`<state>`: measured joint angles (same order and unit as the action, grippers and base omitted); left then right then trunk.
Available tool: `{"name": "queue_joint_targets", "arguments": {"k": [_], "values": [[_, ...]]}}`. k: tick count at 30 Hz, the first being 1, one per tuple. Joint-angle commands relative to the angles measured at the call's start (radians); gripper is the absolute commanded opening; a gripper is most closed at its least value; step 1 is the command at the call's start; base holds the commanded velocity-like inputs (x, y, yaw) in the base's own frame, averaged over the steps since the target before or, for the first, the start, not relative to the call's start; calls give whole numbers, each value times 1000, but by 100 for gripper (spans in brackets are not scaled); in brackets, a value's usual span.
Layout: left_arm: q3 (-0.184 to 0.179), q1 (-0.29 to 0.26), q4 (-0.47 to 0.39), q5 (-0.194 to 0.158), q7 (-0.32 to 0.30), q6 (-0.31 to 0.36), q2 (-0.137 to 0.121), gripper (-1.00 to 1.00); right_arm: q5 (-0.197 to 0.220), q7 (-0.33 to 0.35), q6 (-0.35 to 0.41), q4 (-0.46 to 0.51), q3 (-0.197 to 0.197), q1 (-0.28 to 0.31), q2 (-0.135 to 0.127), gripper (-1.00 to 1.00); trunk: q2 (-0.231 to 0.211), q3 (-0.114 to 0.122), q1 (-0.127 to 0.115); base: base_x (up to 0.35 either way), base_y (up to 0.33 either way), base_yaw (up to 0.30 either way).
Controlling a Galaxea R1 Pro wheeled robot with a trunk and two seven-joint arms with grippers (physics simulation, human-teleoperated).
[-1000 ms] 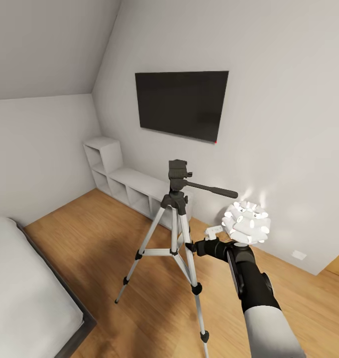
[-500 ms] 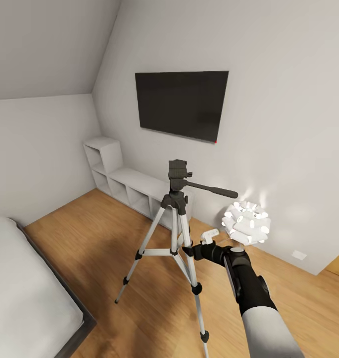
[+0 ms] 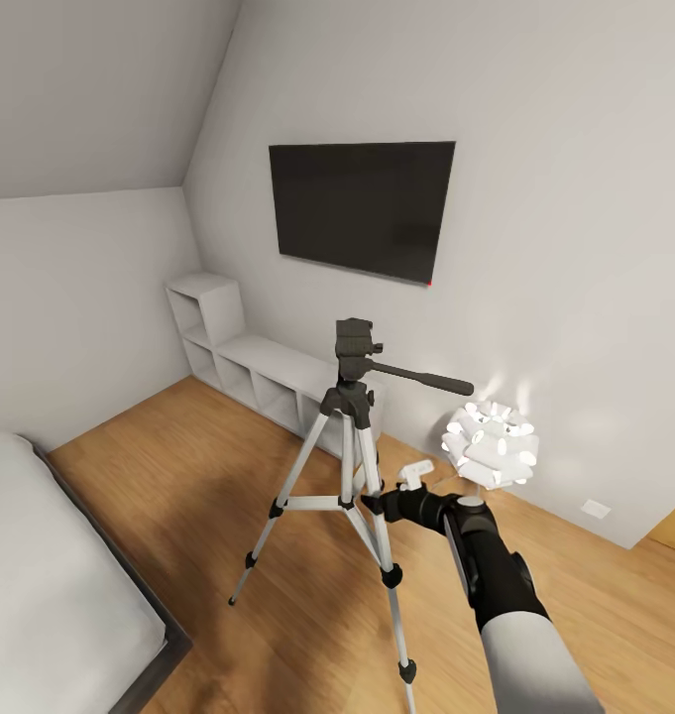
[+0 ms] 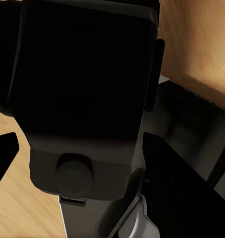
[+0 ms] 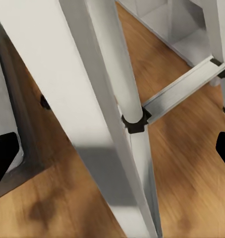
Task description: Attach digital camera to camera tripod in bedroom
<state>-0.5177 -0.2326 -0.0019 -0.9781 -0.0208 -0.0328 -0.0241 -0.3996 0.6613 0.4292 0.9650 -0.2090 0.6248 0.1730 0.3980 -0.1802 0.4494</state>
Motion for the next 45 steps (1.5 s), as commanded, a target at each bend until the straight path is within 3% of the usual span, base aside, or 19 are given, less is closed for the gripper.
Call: {"name": "queue_joint_targets", "arguments": {"k": [1, 7, 43, 44, 45], "values": [[-8, -1, 0, -8, -4, -2, 0, -100, -4, 9, -2, -1, -5, 1, 2, 100, 2, -2, 1, 0, 0, 0], [-8, -1, 0, -8, -4, -1, 0, -100, 20, 9, -42, -13, -6, 1, 2, 100, 2, -2, 1, 19, 0, 0], [-8, -1, 0, -8, -4, -1, 0, -100, 21, 9, -47, -25, -3, 1, 2, 100, 2, -2, 1, 50, 0, 0], [-8, -1, 0, -8, -4, -1, 0, -100, 21, 10, -47, -27, -3, 1, 2, -100, 2, -2, 1, 0, 0, 0], [-8, -1, 0, -8, -4, -1, 0, -100, 21, 10, -47, -30, -3, 1, 2, -100, 2, -2, 1, 0, 0, 0]]}}
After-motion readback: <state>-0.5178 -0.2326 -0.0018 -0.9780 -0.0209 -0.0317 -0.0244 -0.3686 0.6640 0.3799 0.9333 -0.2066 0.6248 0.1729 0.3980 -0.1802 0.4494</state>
